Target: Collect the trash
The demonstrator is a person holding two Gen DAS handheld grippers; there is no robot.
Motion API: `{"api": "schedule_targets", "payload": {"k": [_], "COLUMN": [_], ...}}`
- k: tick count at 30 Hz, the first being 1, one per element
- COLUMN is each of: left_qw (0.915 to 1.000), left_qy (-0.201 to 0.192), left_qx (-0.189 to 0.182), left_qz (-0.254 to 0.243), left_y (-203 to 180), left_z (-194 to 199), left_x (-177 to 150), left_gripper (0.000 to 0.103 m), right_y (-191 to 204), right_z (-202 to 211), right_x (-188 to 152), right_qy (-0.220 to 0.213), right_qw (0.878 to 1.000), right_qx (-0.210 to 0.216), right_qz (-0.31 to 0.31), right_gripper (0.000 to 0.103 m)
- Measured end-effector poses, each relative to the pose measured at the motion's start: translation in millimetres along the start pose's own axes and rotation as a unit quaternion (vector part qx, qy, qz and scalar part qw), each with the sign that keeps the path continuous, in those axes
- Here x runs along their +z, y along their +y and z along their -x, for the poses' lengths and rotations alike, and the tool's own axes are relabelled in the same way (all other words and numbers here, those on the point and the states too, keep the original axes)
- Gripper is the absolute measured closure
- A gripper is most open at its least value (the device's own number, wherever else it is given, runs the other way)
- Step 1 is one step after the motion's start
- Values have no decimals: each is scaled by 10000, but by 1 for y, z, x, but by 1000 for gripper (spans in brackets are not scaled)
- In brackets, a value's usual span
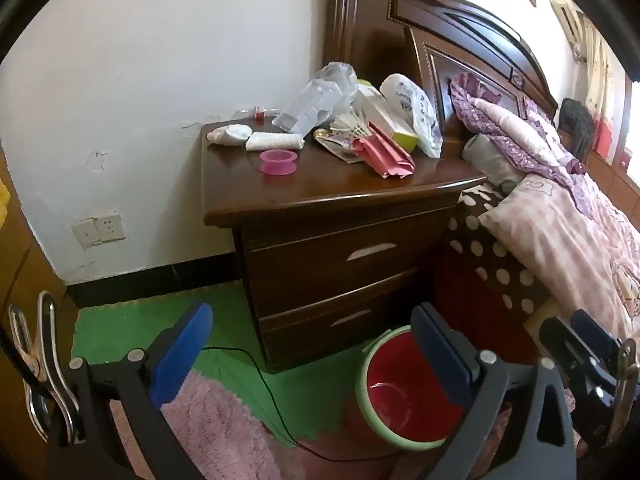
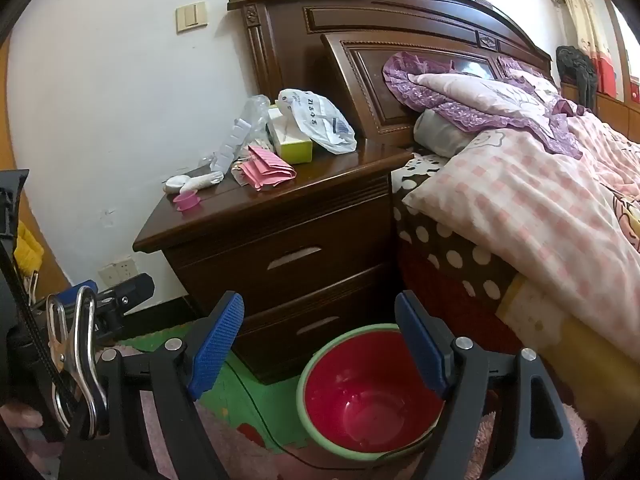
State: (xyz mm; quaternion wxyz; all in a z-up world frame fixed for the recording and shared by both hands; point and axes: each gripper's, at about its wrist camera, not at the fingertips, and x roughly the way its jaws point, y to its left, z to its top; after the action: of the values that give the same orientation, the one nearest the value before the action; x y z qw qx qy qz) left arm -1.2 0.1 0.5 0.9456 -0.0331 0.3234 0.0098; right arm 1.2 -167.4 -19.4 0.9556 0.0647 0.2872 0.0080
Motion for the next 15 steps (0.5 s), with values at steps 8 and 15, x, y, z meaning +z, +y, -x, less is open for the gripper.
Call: {"api": "schedule_targets", "payload": {"k": [8, 15], "left_qw": [9998, 9998], "left_qy": [170, 189], "left_qx": [-68, 20], "left_qz": [54, 17], "left_y": [4, -1], "left_z": [-5, -4], "left_x": [1, -1], "left_gripper": [1, 1], "right_y": [-1, -2], "right_z": [0, -1], "right_x": [-1, -2], "right_qy": [-27, -21], "right_qw": [10000, 10000], "right_qx": [-6, 3], "right_qz": [5, -7], "right_gripper": [23, 23]}}
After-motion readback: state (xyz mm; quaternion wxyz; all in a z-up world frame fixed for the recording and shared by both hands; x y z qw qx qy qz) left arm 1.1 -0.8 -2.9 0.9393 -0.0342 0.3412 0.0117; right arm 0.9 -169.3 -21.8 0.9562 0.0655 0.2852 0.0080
